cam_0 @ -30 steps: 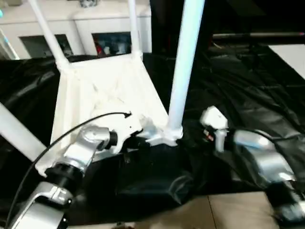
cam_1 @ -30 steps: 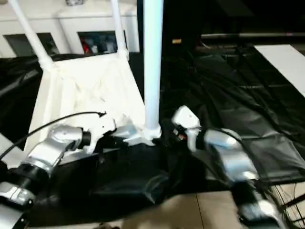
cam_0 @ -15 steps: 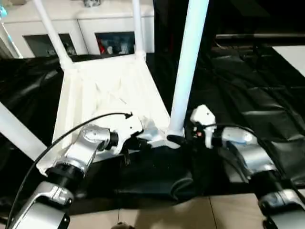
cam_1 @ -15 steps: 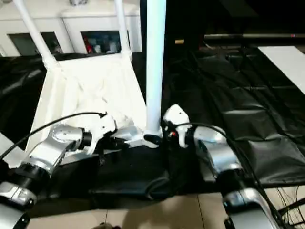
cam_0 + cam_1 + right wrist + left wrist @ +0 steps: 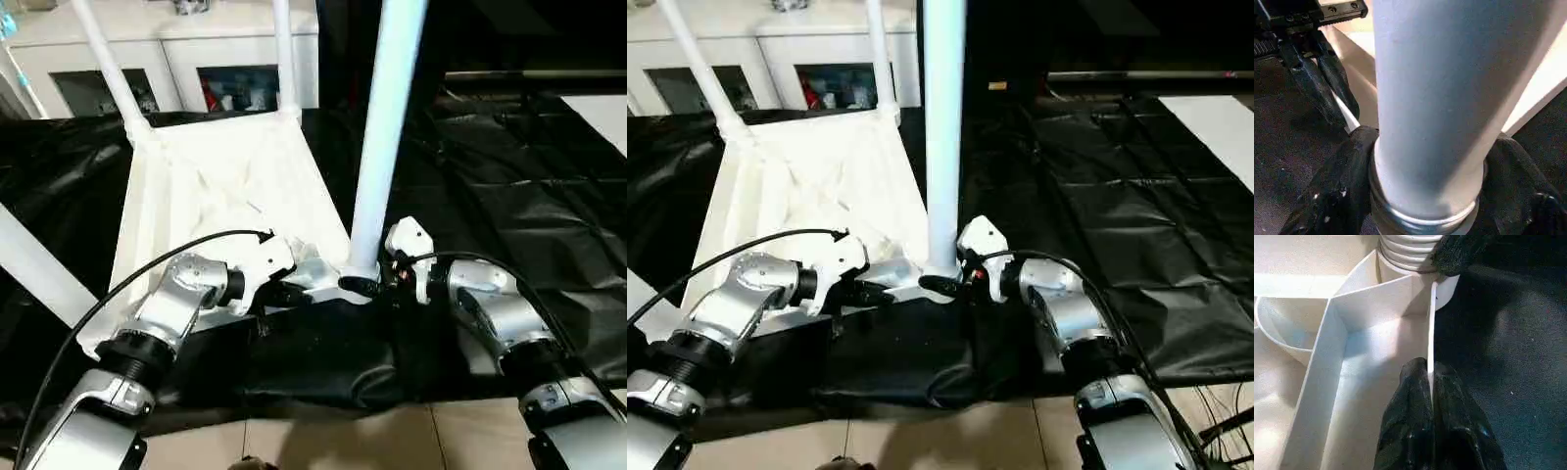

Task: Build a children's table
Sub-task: Rotate leg to tighten

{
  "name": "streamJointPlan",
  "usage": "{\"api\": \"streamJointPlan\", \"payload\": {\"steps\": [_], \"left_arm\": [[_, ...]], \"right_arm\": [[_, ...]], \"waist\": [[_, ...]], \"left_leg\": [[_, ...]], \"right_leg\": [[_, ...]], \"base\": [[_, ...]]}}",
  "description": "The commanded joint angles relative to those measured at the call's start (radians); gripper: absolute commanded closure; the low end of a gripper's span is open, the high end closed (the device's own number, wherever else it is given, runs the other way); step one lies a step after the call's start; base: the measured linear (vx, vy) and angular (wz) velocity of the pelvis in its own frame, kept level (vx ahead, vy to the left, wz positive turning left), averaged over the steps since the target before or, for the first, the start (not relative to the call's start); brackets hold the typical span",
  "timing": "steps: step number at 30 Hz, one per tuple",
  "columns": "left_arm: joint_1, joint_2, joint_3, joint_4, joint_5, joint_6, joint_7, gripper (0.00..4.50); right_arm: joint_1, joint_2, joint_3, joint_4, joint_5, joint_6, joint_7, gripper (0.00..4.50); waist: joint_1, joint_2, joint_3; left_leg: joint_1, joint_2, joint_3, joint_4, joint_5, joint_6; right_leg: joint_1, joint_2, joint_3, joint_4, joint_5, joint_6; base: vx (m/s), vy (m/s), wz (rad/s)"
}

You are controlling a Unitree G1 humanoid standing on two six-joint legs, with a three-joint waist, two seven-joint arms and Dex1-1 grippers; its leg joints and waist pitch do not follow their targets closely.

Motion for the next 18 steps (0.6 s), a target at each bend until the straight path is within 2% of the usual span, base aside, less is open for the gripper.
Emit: {"api": "streamJointPlan", "payload": {"steps": [1,5,9,10,12,13,14,15,18], "left_arm": [[-0.003,-0.009,0.019,0.013,-0.022,-0.022,0.001,4.50],[-0.003,-0.007,0.018,0.017,-0.018,-0.025,0.006,4.50],[-0.011,-0.031,0.040,0.036,-0.009,-0.003,0.087,4.50],[-0.016,-0.045,0.045,0.047,-0.004,0.004,0.121,4.50],[-0.023,-0.071,0.053,0.059,0.002,0.020,0.173,4.50],[-0.024,-0.075,0.054,0.060,0.003,0.023,0.179,4.50],[-0.038,-0.113,0.060,0.079,0.014,0.047,0.249,4.50],[-0.041,-0.120,0.061,0.083,0.016,0.049,0.263,4.50],[-0.072,-0.171,0.069,0.122,0.024,0.050,0.343,4.50]], "right_arm": [[-0.022,0.005,0.005,0.015,-0.010,-0.016,0.004,1.75],[-0.025,0.005,0.001,0.037,-0.017,-0.033,-0.006,1.75],[-0.021,0.047,-0.070,0.090,-0.006,-0.041,-0.192,1.76],[-0.018,0.076,-0.107,0.107,0.013,-0.033,-0.277,1.76],[-0.008,0.116,-0.148,0.120,0.027,-0.019,-0.396,1.76],[-0.007,0.120,-0.151,0.121,0.026,-0.017,-0.409,1.76],[0.011,0.165,-0.173,0.127,0.016,-0.002,-0.555,1.76],[0.014,0.173,-0.175,0.127,0.014,0.000,-0.575,1.76],[0.015,0.236,-0.186,0.141,0.001,0.009,-0.718,1.77]], "waist": [[0.005,-0.022,-0.074],[0.004,-0.024,-0.075],[-0.002,-0.026,-0.072],[-0.005,-0.029,-0.070],[-0.011,-0.029,-0.069],[-0.011,-0.029,-0.069],[-0.011,-0.027,-0.072],[-0.014,-0.030,-0.071],[-0.014,-0.028,-0.073]], "left_leg": [[0.019,0.036,-0.019,-0.059,-0.186,0.074],[0.018,0.036,-0.019,-0.059,-0.182,0.075],[0.020,0.034,-0.018,-0.061,-0.194,0.066],[0.020,0.034,-0.019,-0.063,-0.205,0.057],[0.021,0.034,-0.021,-0.067,-0.219,0.038],[0.021,0.034,-0.021,-0.067,-0.219,0.038],[0.023,0.034,-0.021,-0.067,-0.208,0.032],[0.023,0.034,-0.020,-0.068,-0.204,0.032],[0.024,0.032,-0.020,-0.068,-0.202,0.034]], "right_leg": [[0.046,-0.053,0.034,-0.072,-0.146,-0.259],[0.046,-0.054,0.034,-0.071,-0.144,-0.258],[0.043,-0.054,0.036,-0.075,-0.173,-0.254],[0.041,-0.055,0.037,-0.078,-0.200,-0.248],[0.042,-0.055,0.037,-0.081,-0.236,-0.232],[0.042,-0.055,0.037,-0.081,-0.236,-0.232],[0.041,-0.055,0.038,-0.080,-0.217,-0.232],[0.040,-0.054,0.038,-0.080,-0.208,-0.233],[0.039,-0.053,0.038,-0.081,-0.179,-0.231]], "base": [[0.000,0.000,0.00],[0.000,0.000,0.00],[0.000,0.000,0.00],[0.000,0.000,0.00],[0.000,0.000,0.00],[0.000,0.000,0.00],[0.000,0.000,0.00],[0.000,0.000,0.00],[0.000,0.000,0.00]]}}
